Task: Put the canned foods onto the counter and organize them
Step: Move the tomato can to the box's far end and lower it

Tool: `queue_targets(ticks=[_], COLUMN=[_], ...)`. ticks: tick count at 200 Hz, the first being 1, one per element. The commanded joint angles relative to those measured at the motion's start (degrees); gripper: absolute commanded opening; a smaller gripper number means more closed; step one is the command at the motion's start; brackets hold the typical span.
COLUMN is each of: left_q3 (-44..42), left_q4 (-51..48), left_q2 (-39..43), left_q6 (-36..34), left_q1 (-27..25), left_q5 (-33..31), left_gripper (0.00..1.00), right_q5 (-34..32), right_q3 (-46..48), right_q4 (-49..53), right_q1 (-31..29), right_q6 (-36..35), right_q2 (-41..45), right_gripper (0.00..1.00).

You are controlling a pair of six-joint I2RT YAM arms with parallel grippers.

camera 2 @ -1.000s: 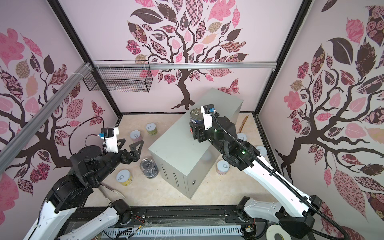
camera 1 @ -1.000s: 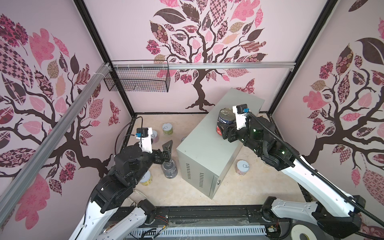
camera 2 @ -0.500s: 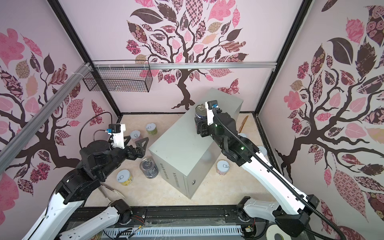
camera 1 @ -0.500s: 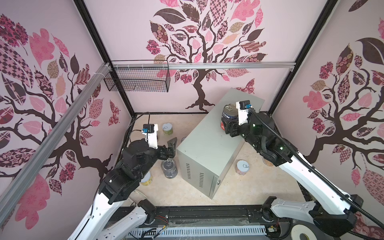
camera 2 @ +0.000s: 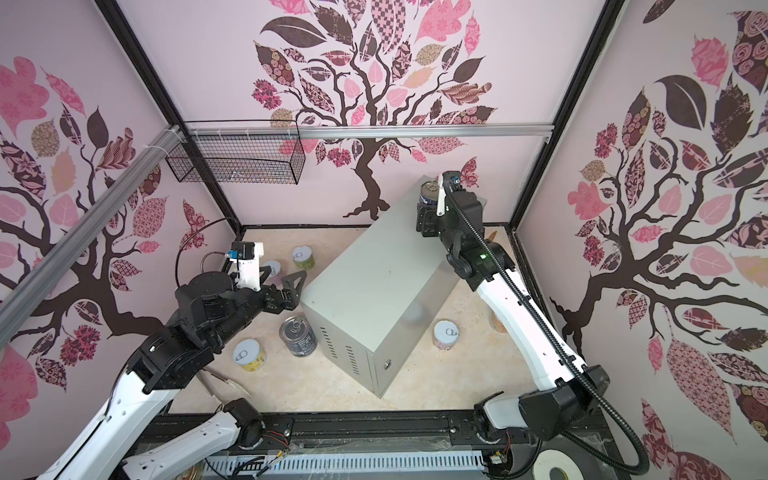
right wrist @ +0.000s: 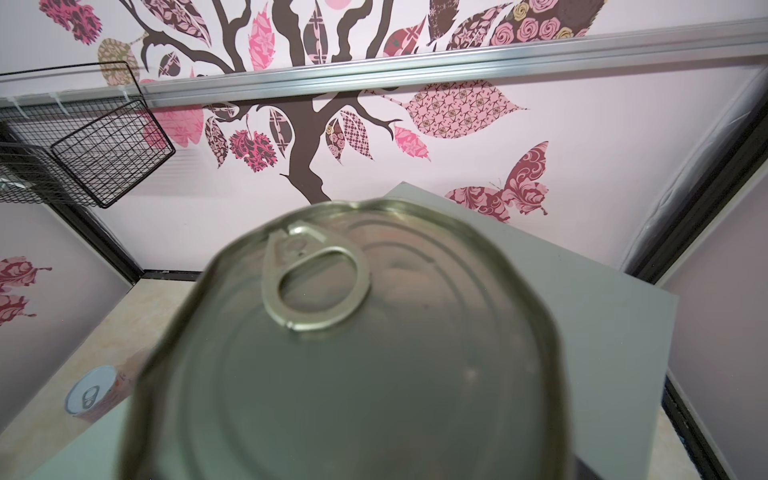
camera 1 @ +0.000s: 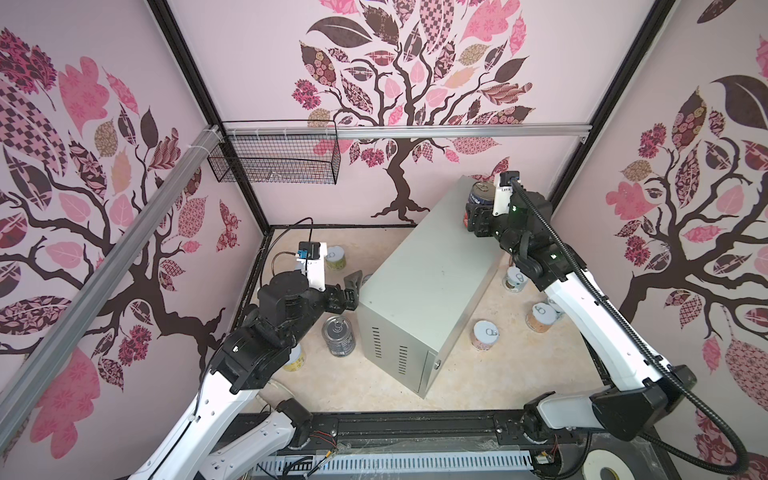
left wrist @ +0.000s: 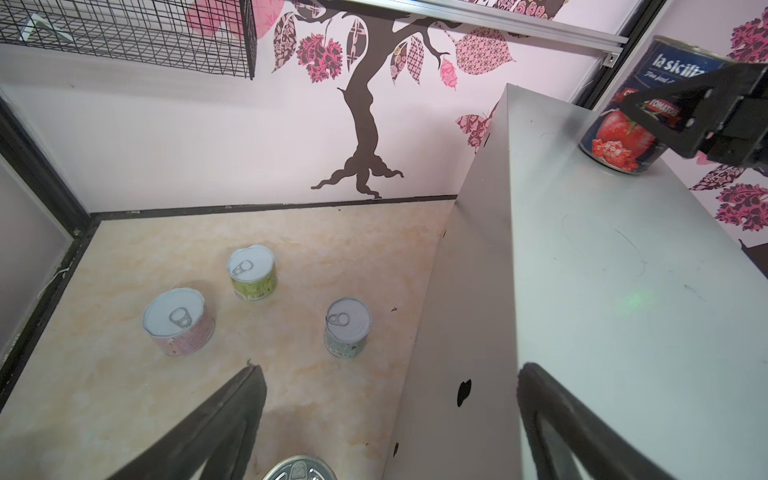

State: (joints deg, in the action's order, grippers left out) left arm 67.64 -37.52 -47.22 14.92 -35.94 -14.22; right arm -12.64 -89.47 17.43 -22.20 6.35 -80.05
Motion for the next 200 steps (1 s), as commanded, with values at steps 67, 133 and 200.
queue_targets(ticks=[67,133,200], left_q3=[-0.23,-0.66,-1.46], left_q4=[2.2,1.71,1.78], left_q2=[3.21,4.32,4.38], left_q6=[-0.89,-0.67,-0.51], left_q1=[-0.01,-0.02,-0.05], left_q5=[0.37,0.34,-0.53], left_gripper=[0.98,0.98,0.98], right_q5=[4.38,2.98,2.05], right_q3=[-13.86,-20.23,-20.09], right_q4=[-2.2,-0.7,-0.39], right_q1=[3.12,3.8,4.77], right_q6=[-0.81,-1.72,-1.78], right_q2=[-15.15,-21.56,-21.11], right_gripper=[0.56,0.56,0.57])
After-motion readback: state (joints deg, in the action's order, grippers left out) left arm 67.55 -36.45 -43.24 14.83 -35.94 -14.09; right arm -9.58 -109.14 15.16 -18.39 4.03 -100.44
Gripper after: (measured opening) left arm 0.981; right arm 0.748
